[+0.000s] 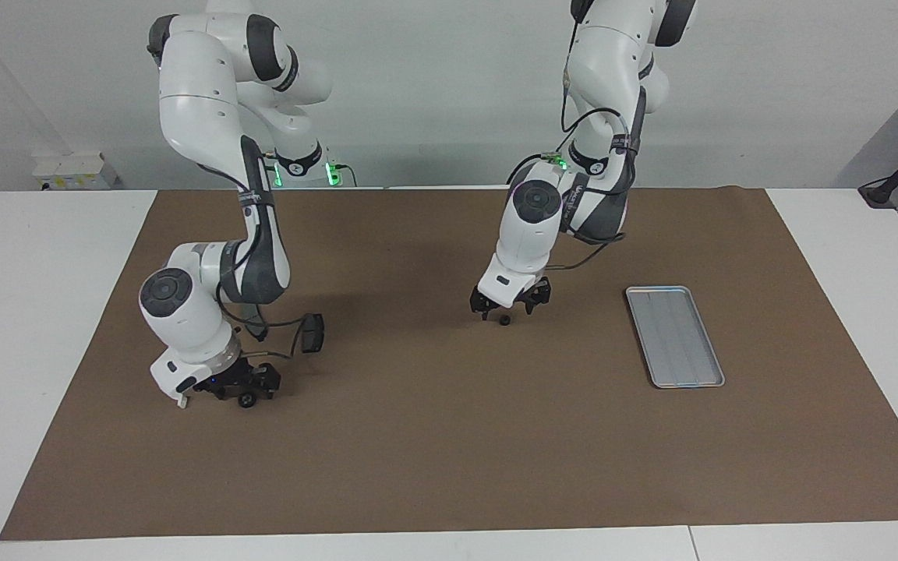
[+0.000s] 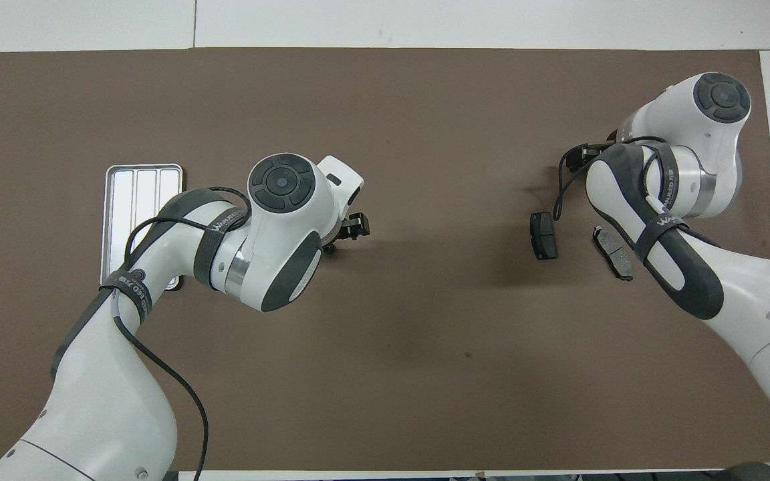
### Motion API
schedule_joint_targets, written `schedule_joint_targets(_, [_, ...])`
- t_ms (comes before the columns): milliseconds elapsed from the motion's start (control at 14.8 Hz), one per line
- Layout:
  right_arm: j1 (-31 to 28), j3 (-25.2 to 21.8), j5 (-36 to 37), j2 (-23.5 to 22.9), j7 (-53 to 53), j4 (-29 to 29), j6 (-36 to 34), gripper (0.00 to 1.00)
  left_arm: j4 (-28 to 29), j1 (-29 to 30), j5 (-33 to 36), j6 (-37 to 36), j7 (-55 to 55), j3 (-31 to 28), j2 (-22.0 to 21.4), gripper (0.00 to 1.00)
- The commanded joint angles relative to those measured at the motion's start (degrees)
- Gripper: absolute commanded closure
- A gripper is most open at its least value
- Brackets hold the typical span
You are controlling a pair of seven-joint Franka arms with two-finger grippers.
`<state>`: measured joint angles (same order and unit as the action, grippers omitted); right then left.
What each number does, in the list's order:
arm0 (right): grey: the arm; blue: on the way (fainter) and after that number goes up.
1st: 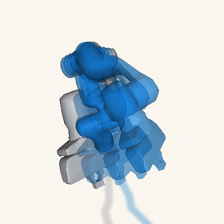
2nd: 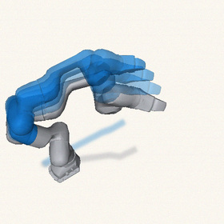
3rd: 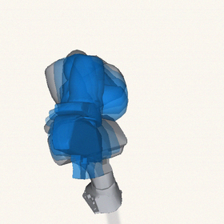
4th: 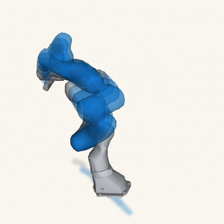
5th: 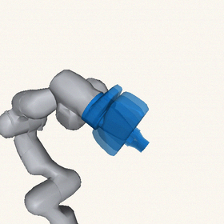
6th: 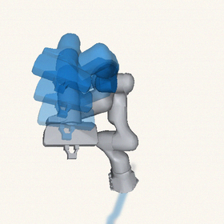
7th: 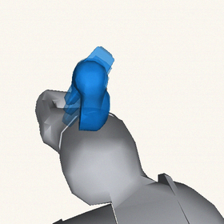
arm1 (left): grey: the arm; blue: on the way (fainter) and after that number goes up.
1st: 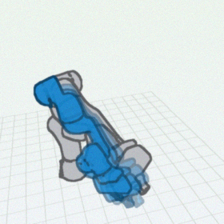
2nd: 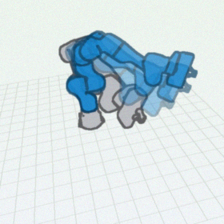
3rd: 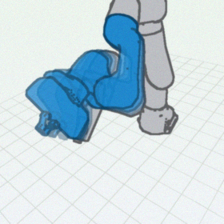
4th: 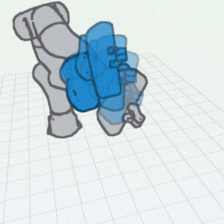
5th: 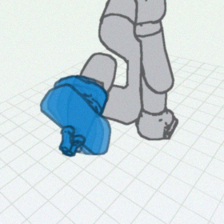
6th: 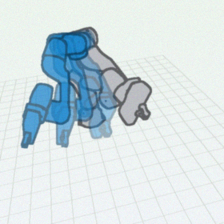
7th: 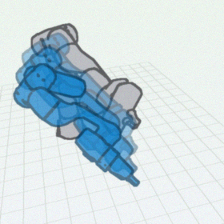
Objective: Pick bearing gear from pile to tray
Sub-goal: 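Grasp the small bearing at table center with the left gripper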
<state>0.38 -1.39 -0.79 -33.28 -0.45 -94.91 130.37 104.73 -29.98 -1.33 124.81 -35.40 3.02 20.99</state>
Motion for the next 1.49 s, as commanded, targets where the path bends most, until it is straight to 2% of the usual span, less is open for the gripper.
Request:
schedule_joint_targets(0, [-0.7,0.6,0.2,0.0,-1.0,-0.3,0.4,0.2,1.9,-1.0,-0.5,3.0,0.1,-0.8,-0.9,0.04])
schedule_joint_targets(135, [-0.7,0.6,0.3,0.1,-1.0,0.0,0.0,0.42,2.9,-1.0,-0.6,4.2,-0.1,-0.8,-0.9,0.11])
schedule_joint_targets(338, [-0.6,0.7,0.3,0.1,-1.0,0.2,0.0,0.64,5.8,-1.4,-0.6,6.0,-0.6,-0.8,-1.4,0.2])
schedule_joint_targets(608, [-0.7,0.7,0.2,0.1,-1.0,0.2,0.2,1.0,6.6,-1.5,-0.6,6.2,-1.6,-0.8,-1.6,0.27])
schedule_joint_targets(675, [-0.7,0.7,0.3,0.1,-1.0,0.2,0.2,1.0,6.6,-1.5,-0.6,6.2,-1.7,-0.8,-1.6,0.27])
schedule_joint_targets(810, [-0.7,0.7,0.4,0.1,-1.0,0.5,-0.3,1.0,7.3,-1.6,-0.6,7.5,-1.7,-0.8,-1.6,0.35])
schedule_joint_targets(945, [-0.6,0.6,0.9,0.8,-0.8,0.9,-2.0,1.0,7.7,-1.8,-0.6,9.1,-1.7,-0.8,-1.1,0.37])
schedule_joint_targets(1081, [0.4,0.5,1.8,1.4,-1.0,4.7,-8.7,1.0,7.7,-1.7,-0.6,9.3,-1.7,-0.8,-1.0,0.38])
schedule_joint_targets(1216, [0.6,0.7,3.4,3.8,-0.9,7.4,-15.2,1.0,7.7,-1.8,-0.6,9.3,-1.7,-0.8,-0.9,0.38])
schedule_joint_targets(1418, [0.8,1.3,4.5,9.3,-0.3,8.5,-22.7,1.0,7.8,-1.8,-0.6,9.3,-1.9,-0.8,-0.9,0.45])
